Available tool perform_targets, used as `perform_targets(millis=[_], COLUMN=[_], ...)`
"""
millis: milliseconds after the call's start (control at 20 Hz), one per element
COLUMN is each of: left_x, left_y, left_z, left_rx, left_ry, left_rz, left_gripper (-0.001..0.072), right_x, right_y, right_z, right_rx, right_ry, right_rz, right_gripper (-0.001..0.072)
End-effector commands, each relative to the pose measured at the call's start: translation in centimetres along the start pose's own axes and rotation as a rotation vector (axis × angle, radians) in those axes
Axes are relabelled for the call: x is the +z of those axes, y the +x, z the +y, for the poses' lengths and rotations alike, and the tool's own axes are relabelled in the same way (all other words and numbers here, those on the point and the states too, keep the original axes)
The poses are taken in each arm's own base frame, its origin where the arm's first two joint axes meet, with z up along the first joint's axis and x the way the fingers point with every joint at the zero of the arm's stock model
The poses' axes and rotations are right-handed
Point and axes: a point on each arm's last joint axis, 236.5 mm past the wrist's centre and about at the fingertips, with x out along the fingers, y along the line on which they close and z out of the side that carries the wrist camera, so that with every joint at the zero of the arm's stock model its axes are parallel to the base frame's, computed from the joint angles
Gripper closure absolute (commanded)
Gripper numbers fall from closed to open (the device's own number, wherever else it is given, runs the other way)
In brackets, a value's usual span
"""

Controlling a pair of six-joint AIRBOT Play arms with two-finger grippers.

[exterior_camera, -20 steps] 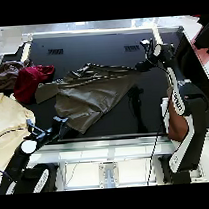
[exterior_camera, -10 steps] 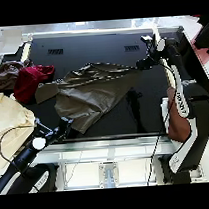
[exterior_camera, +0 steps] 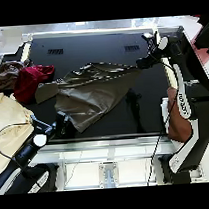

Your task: Fold the shirts.

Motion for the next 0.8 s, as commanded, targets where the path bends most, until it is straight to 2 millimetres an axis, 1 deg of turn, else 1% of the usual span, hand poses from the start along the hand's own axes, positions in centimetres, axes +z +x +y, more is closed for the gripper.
perform_targets(millis=[0, 50, 100, 150, 200, 250, 300, 350, 400, 450, 500, 550, 600, 700, 750], left_x=[4.2, 5.7, 7.2, 8.9, 10.9, 12.9, 14.5, 16.2, 17.8, 18.7, 18.7, 18.2, 17.7, 17.0, 16.5], left_y=[-1.5, -3.0, -4.9, -7.3, -10.2, -13.2, -16.1, -19.2, -23.0, -27.2, -30.8, -34.2, -36.9, -41.5, -43.5], left_z=[-8.5, -12.3, -15.7, -18.8, -21.4, -22.9, -23.5, -23.5, -23.5, -24.1, -25.2, -26.4, -27.4, -29.4, -30.9], left_rx=[-0.185, -0.261, -0.324, -0.378, -0.41, -0.406, -0.361, -0.29, -0.204, -0.153, -0.134, -0.113, -0.103, -0.105, -0.139], left_ry=[0.2, 0.291, 0.368, 0.436, 0.485, 0.52, 0.571, 0.633, 0.703, 0.775, 0.848, 0.937, 0.982, 1.032, 1.059], left_rz=[-0.153, -0.213, -0.278, -0.35, -0.426, -0.486, -0.539, -0.602, -0.681, -0.767, -0.832, -0.883, -0.905, -0.953, -0.99], left_gripper=[0.0696, 0.0696, 0.0697, 0.0697, 0.0697, 0.0697, 0.0698, 0.0697, 0.0697, 0.0697, 0.0697, 0.0698, 0.0698, 0.0697, 0.0697], right_x=[-0.5, -0.6, -0.7, -0.7, -0.7, -0.8, -1.1, -1.9, -2.8, -4.1, -5.4, -6.8, -8.1, -10.4, -11.3], right_y=[-3.2, -4.9, -6.8, -9.0, -11.4, -14.3, -17.2, -20.5, -23.7, -27.1, -30.4, -33.9, -37.6, -44.3, -48.1], right_z=[0.0, -0.3, -0.4, -0.3, -0.1, 0.3, 0.8, 1.6, 2.5, 3.5, 4.5, 5.5, 6.5, 8.5, 9.5], right_rx=[-0.027, -0.056, -0.074, -0.087, -0.096, -0.105, -0.114, -0.121, -0.125, -0.124, -0.128, -0.136, -0.145, -0.16, -0.171], right_ry=[-0.018, -0.028, -0.035, -0.039, -0.04, -0.044, -0.05, -0.057, -0.049, -0.04, -0.034, -0.027, -0.026, -0.026, -0.034], right_rz=[0.007, 0.004, -0.007, -0.027, -0.056, -0.092, -0.126, -0.156, -0.189, -0.227, -0.273, -0.339, -0.427, -0.624, -0.753], right_gripper=[0.0699, 0.0699, 0.0699, 0.0699, 0.0699, 0.0699, 0.0699, 0.0699, 0.0699, 0.0699, 0.0699, 0.0699, 0.0699, 0.07, 0.07])
